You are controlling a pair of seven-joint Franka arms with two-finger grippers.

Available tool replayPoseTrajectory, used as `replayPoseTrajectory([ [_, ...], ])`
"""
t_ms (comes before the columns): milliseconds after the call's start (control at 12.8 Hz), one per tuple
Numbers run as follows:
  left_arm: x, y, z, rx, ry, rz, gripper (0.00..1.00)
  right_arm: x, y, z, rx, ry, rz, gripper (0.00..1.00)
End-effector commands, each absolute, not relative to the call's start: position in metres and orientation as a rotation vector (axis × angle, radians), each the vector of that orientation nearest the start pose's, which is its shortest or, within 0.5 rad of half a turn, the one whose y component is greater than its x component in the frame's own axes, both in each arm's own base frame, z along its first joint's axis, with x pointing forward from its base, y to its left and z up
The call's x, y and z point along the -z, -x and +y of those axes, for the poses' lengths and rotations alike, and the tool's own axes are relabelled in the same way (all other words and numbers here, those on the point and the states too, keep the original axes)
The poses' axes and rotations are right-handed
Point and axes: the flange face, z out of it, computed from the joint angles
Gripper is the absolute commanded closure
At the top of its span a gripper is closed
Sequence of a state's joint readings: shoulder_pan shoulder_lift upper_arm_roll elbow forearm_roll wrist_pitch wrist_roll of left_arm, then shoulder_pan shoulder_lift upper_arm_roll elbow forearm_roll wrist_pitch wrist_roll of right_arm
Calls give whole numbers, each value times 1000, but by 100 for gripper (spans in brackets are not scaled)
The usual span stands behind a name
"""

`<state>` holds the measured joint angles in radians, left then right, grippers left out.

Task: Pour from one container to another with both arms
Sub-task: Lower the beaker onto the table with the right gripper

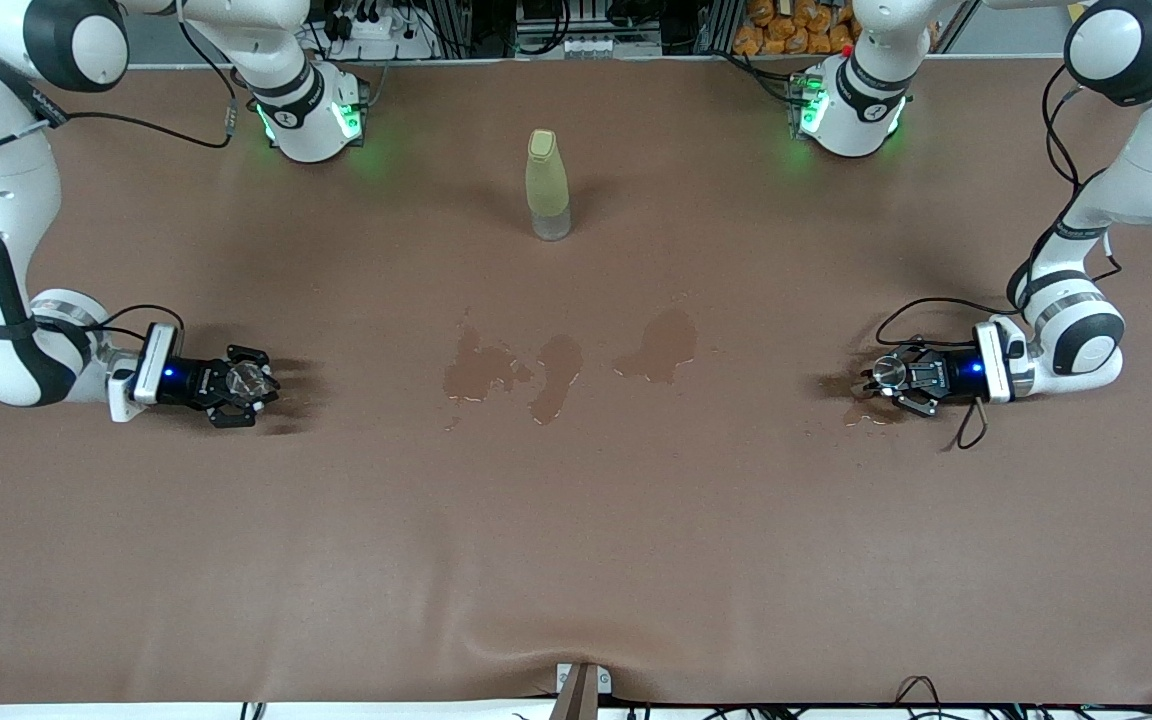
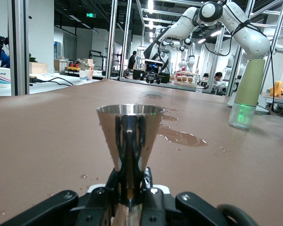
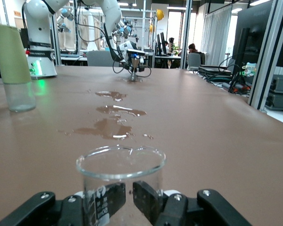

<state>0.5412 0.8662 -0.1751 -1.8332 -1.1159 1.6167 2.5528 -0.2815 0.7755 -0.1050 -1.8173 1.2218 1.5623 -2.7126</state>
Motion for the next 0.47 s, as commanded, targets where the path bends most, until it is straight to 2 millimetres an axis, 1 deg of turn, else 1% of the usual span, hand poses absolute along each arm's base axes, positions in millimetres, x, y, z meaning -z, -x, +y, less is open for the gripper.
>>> replayPoseTrajectory([
  [0, -81, -537, 113, -1085, -1384, -1163, 100, -103, -565, -125, 1170, 1378, -1463, 100],
  [157, -81, -537, 119, -1085, -1396, -1166, 100, -93, -565, -124, 1163, 1385, -1462, 100],
  [235, -81, -538, 118, -1083, -1395, -1166, 100, -87, -566, -124, 1162, 1381, -1467, 100],
  [392, -81, -539, 116, -1078, -1395, -1171, 100, -72, -561, -120, 1162, 1376, -1456, 100],
])
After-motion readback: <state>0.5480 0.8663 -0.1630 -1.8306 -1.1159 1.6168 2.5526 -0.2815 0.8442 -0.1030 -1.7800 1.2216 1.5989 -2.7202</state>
